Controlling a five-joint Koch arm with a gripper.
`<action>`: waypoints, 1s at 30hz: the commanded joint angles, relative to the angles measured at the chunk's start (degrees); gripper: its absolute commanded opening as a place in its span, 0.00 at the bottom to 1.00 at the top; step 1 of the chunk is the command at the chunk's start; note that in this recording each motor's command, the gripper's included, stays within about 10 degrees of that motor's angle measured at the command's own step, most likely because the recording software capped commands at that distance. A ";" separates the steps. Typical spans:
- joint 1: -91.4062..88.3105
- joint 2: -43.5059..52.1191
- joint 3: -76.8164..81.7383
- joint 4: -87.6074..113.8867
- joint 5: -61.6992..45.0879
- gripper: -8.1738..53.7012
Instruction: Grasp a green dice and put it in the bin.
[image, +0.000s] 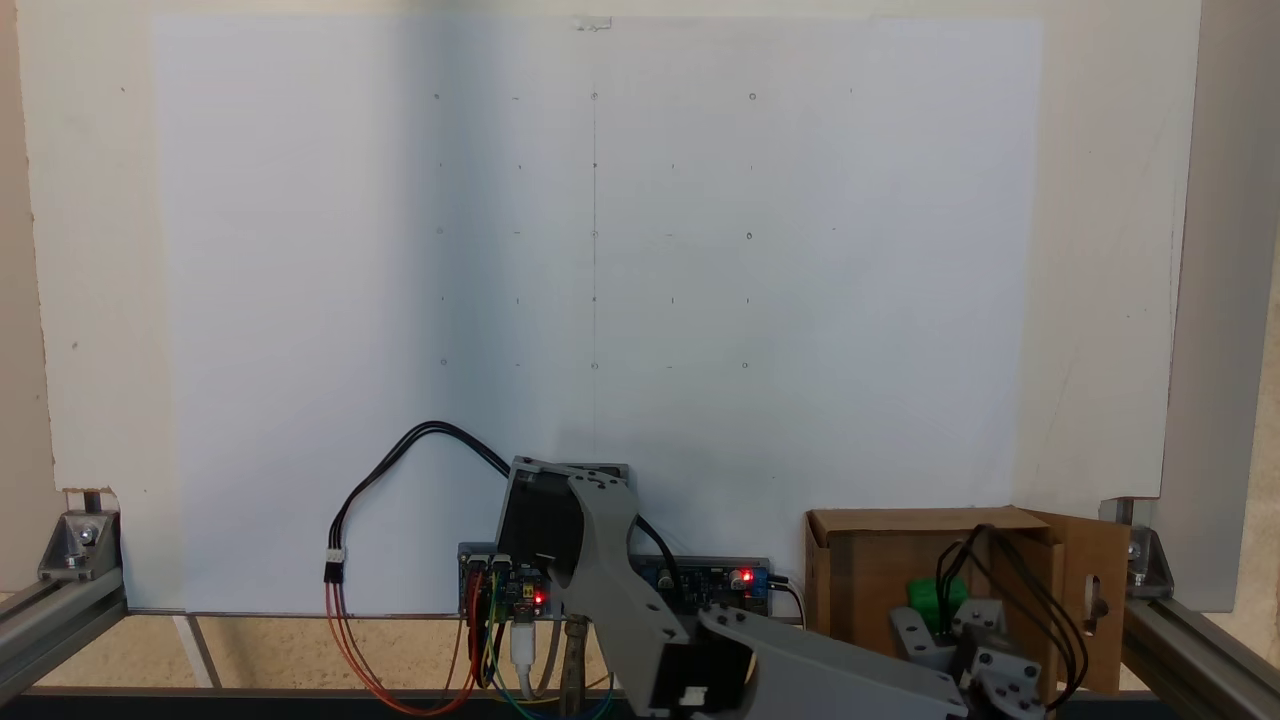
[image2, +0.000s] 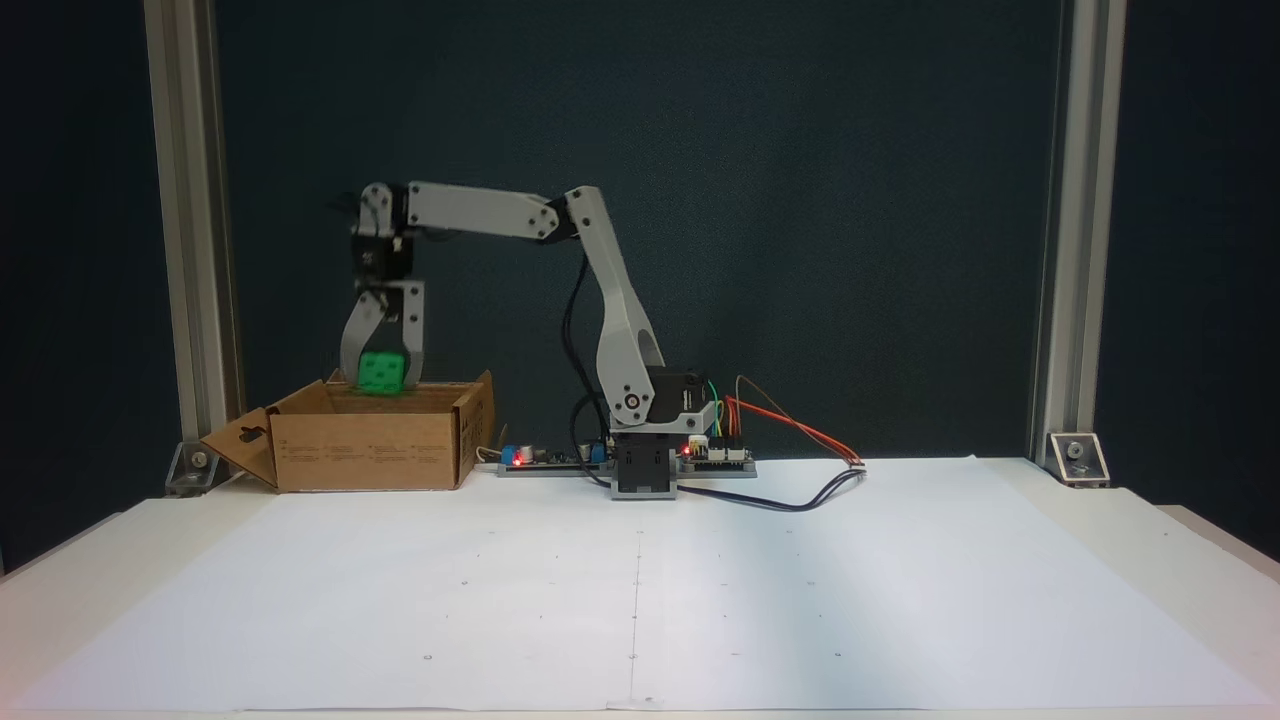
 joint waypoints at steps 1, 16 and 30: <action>1.14 -1.14 -0.97 -2.99 -4.22 0.32; 3.96 0.88 -1.05 -3.25 -2.81 0.81; -40.32 26.37 -0.97 -2.81 18.81 0.85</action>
